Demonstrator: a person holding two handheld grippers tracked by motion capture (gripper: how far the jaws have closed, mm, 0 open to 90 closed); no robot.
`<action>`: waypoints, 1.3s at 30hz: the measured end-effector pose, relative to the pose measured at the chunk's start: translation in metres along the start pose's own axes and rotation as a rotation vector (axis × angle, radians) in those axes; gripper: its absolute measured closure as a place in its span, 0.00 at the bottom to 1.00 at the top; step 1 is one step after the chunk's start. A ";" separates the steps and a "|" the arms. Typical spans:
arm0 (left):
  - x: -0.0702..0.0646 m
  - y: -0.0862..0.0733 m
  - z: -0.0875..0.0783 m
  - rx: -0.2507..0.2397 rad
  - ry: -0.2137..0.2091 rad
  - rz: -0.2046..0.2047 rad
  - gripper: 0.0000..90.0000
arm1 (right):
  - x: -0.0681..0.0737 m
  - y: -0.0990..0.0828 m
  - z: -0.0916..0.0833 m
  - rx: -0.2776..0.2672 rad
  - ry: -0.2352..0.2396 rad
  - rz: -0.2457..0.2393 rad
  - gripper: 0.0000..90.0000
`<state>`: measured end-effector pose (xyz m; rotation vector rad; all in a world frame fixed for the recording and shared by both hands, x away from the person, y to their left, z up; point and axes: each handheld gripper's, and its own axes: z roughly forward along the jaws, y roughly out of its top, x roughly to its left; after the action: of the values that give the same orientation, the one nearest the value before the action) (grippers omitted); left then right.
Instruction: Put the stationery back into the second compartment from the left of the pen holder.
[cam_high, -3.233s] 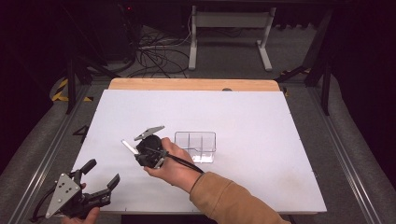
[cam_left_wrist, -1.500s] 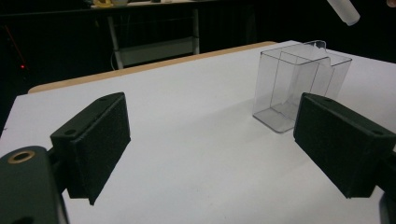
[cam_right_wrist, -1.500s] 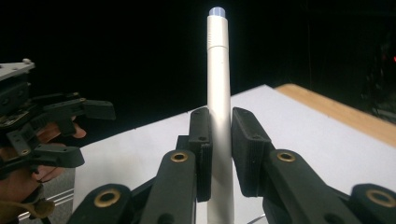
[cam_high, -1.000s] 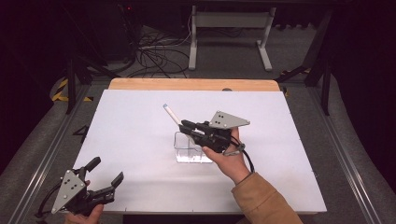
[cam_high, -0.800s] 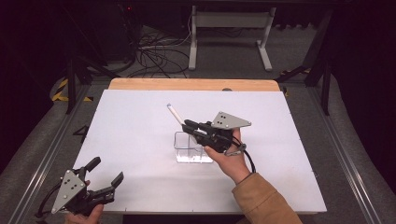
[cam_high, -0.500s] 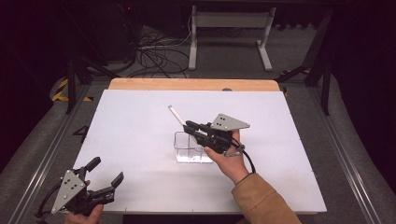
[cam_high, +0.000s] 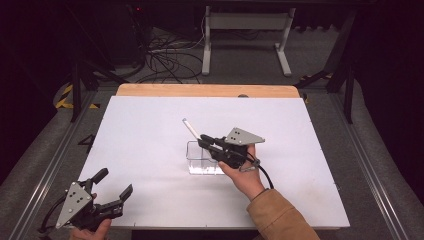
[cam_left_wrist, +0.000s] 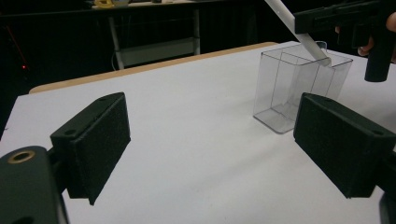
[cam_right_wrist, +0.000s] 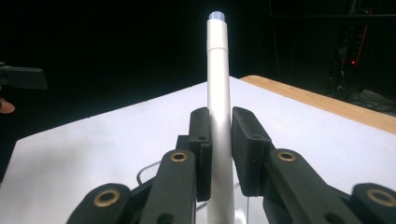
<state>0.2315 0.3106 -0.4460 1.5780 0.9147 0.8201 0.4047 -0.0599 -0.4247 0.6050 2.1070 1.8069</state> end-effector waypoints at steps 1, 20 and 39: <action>0.000 0.000 0.000 0.001 0.000 0.000 0.13 | 0.000 -0.001 0.000 0.002 -0.003 0.001 0.88; 0.000 0.000 0.000 0.002 0.001 0.000 0.13 | 0.002 -0.008 -0.008 0.038 -0.027 0.018 0.85; -0.001 0.000 0.001 0.000 -0.001 -0.002 0.13 | -0.001 0.031 -0.049 0.013 -0.129 -0.039 0.44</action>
<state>0.2320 0.3092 -0.4462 1.5773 0.9157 0.8183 0.3856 -0.0993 -0.3861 0.6603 2.0329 1.6880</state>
